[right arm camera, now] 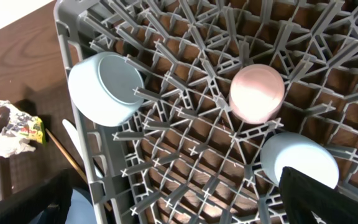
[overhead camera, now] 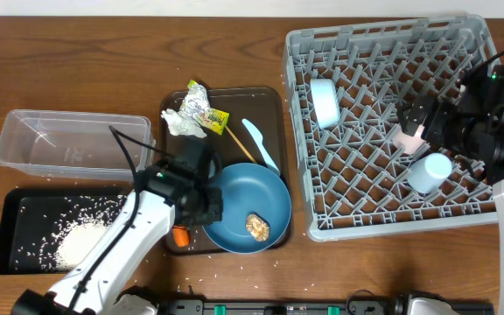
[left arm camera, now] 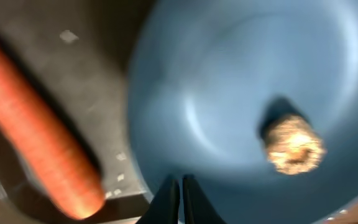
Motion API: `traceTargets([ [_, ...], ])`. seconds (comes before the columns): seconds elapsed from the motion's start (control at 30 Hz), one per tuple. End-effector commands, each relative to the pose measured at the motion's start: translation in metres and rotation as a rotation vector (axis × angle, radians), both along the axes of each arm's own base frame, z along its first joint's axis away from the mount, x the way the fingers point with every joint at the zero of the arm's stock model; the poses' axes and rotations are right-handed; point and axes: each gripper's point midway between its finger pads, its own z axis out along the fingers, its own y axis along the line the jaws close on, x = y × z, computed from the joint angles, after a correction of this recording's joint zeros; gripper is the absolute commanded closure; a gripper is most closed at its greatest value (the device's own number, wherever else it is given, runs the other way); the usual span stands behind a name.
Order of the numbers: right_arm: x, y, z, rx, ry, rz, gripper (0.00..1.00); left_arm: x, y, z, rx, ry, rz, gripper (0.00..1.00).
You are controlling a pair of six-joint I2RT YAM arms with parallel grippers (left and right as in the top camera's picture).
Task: Sort waste into correct bins and load items into the dishwasher rack
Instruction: 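Grasp the blue plate's rim with the left gripper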
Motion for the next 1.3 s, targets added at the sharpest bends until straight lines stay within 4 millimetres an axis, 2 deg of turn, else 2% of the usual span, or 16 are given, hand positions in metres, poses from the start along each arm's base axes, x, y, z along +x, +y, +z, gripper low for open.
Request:
traceTargets([
  [0.0, 0.002, 0.000, 0.003, 0.017, -0.010, -0.015, 0.01, 0.005, -0.023, 0.010, -0.039, -0.062, -0.117, 0.94],
  [0.2, 0.004, 0.000, 0.005, 0.020, -0.018, -0.021, 0.01, -0.001, -0.067, 0.004, -0.058, -0.144, -0.397, 0.94],
  [0.33, 0.005, 0.000, 0.005, 0.020, -0.023, -0.021, 0.01, -0.002, -0.099, 0.010, -0.099, -0.239, -0.534, 0.93],
  [0.47, 0.004, 0.000, 0.005, 0.024, -0.021, -0.027, 0.01, -0.020, -0.122, 0.011, -0.107, -0.284, -0.713, 0.74],
  [0.57, 0.004, 0.000, 0.005, 0.025, -0.021, -0.027, 0.01, -0.028, -0.120, 0.002, -0.038, -0.271, -0.758, 0.63],
  [0.83, 0.005, 0.000, 0.005, 0.026, -0.022, -0.029, 0.01, -0.046, -0.114, -0.032, 0.041, -0.151, -0.854, 0.61],
  [1.03, 0.005, 0.000, 0.005, 0.030, -0.022, -0.035, 0.01, -0.050, -0.112, -0.036, 0.062, -0.151, -0.933, 0.58],
  [1.27, 0.004, 0.000, 0.005, 0.030, -0.019, -0.035, 0.01, -0.044, -0.108, -0.039, 0.106, -0.160, -0.929, 0.59],
])
